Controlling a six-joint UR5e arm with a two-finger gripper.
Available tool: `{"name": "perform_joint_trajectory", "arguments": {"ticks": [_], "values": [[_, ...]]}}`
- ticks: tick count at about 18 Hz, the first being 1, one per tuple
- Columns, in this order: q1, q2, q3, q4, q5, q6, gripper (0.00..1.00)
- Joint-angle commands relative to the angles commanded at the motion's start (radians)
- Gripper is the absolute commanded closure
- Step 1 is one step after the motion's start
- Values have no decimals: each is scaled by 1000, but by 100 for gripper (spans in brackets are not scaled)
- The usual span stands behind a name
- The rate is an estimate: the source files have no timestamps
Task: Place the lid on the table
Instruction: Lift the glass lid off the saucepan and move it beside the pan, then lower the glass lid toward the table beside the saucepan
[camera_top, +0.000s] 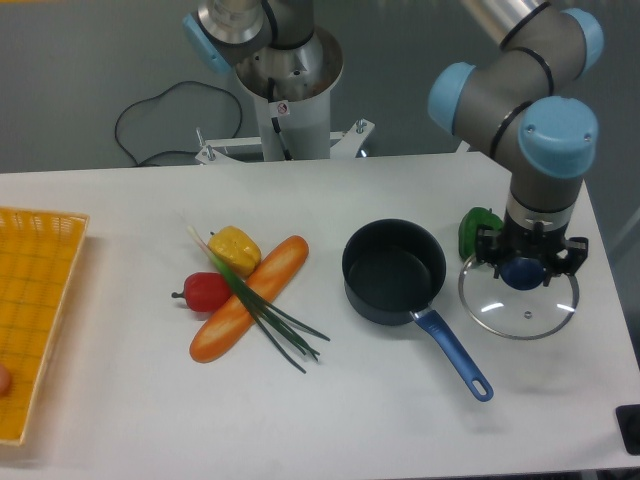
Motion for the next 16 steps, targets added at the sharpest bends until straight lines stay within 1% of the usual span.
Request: {"name": "perform_joint_trajectory", "arguments": {"ticks": [5,16], "values": [[12,-29,23,2,0,0,45],[21,-57,23,2,-5,-6,45]]}}
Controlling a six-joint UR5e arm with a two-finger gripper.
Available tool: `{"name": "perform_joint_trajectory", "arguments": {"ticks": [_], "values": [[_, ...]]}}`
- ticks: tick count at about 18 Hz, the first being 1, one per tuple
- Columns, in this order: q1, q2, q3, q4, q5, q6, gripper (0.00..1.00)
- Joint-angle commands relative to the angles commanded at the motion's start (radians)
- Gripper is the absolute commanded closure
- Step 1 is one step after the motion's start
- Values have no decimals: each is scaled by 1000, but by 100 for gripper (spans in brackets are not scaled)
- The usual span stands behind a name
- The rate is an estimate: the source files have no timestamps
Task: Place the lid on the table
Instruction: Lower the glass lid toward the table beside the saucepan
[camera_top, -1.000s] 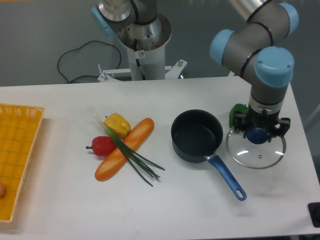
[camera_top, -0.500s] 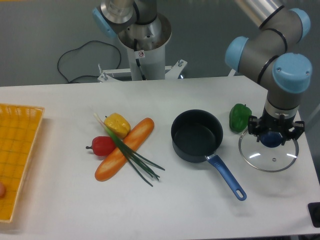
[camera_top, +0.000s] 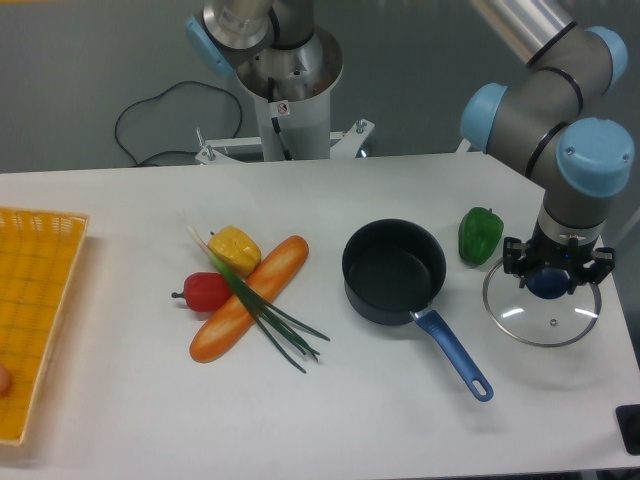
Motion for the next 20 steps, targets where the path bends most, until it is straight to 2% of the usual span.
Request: {"name": "perform_joint_trajectory", "arguments": {"ticks": [9,20], "values": [[0,-35,2,29,0,-5,45],[-12,-55,-21,28,-3,-20,44]]}}
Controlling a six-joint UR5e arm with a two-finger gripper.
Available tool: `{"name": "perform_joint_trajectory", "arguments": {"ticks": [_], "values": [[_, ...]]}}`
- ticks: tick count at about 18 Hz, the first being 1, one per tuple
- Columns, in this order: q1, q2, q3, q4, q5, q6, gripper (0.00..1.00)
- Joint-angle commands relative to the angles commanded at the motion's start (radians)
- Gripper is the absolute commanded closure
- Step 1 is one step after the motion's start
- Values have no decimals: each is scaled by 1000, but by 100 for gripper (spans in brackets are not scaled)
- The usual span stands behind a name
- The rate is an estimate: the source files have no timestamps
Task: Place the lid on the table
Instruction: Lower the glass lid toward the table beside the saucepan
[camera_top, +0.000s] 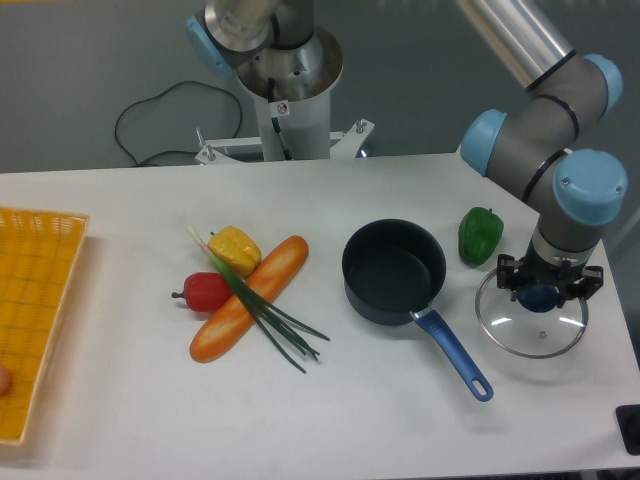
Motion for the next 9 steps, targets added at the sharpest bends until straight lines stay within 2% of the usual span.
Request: {"name": "perform_joint_trajectory", "arguments": {"ticks": [9], "values": [[-2,-11,-6,0,-12,-14,44]]}}
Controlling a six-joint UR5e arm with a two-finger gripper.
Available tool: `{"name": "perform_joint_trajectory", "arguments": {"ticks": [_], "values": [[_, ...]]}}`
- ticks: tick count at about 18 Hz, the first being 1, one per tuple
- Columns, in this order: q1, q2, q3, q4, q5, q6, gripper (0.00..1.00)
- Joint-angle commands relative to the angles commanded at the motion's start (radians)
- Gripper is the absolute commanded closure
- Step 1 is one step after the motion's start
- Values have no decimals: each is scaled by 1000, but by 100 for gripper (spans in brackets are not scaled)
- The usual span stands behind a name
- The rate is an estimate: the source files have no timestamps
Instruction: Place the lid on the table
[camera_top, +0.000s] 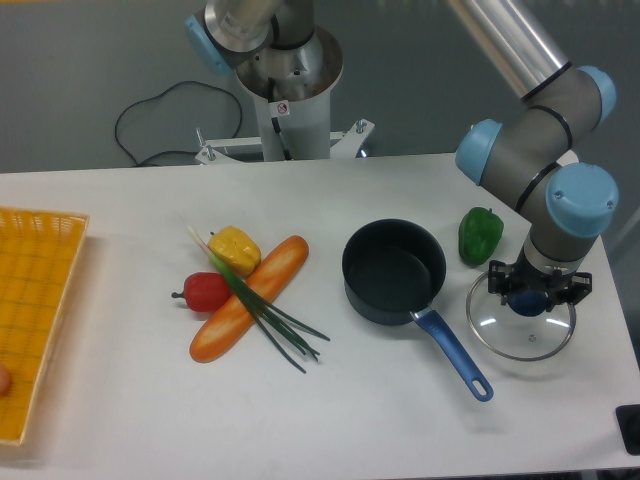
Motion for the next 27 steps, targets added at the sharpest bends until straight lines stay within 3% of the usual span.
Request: {"name": "perform_joint_trajectory", "arguments": {"ticks": [27], "values": [[-9,-43,-3,3,-12,-15,41]]}}
